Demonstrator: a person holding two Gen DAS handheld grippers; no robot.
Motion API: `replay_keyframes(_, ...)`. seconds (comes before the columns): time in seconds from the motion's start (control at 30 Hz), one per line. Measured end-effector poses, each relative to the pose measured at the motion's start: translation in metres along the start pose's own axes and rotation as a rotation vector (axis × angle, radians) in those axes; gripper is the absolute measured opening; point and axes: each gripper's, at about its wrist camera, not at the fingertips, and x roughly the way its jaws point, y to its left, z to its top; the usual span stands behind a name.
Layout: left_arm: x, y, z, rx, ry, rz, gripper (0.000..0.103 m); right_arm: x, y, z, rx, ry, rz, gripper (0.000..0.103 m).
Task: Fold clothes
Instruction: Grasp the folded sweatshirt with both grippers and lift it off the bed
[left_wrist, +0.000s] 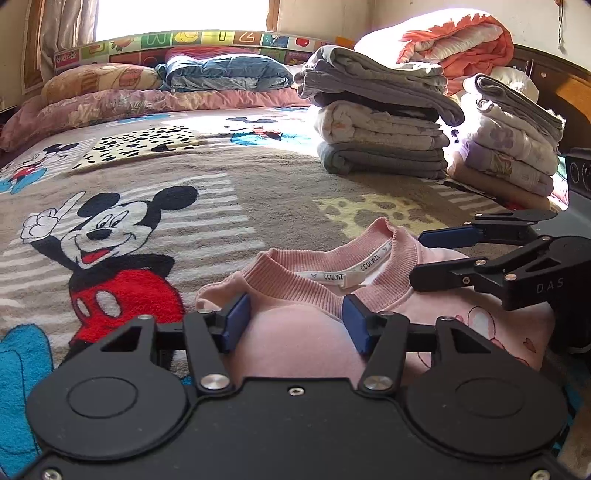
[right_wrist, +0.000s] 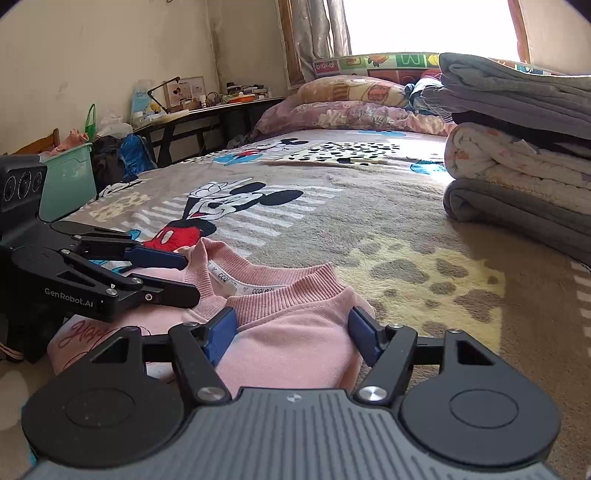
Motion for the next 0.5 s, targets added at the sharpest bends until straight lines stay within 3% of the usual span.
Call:
replay_keyframes(0.13, -0.028, 0.003, 0.004, -0.063, -0.066, 0.006, 0.058, -0.018, -0.003, 0.001, 0.048, -0.067, 0.008, 0.065)
replay_keyframes(0.23, -0.052, 0.012, 0.003, -0.162, -0.107, -0.009, 0.06, -0.038, -0.017, 0.003, 0.211, -0.086, 0.023, 0.065)
replay_keyframes(0.33, -0.067, 0.026, -0.008, -0.327, -0.097, -0.04, 0.061, -0.053, -0.03, -0.011, 0.41, -0.07, 0.061, 0.066)
replay_keyframes(0.5, -0.075, 0.038, -0.03, -0.545, 0.004, -0.095, 0.063, -0.058, -0.035, -0.04, 0.646, -0.017, 0.129, 0.069)
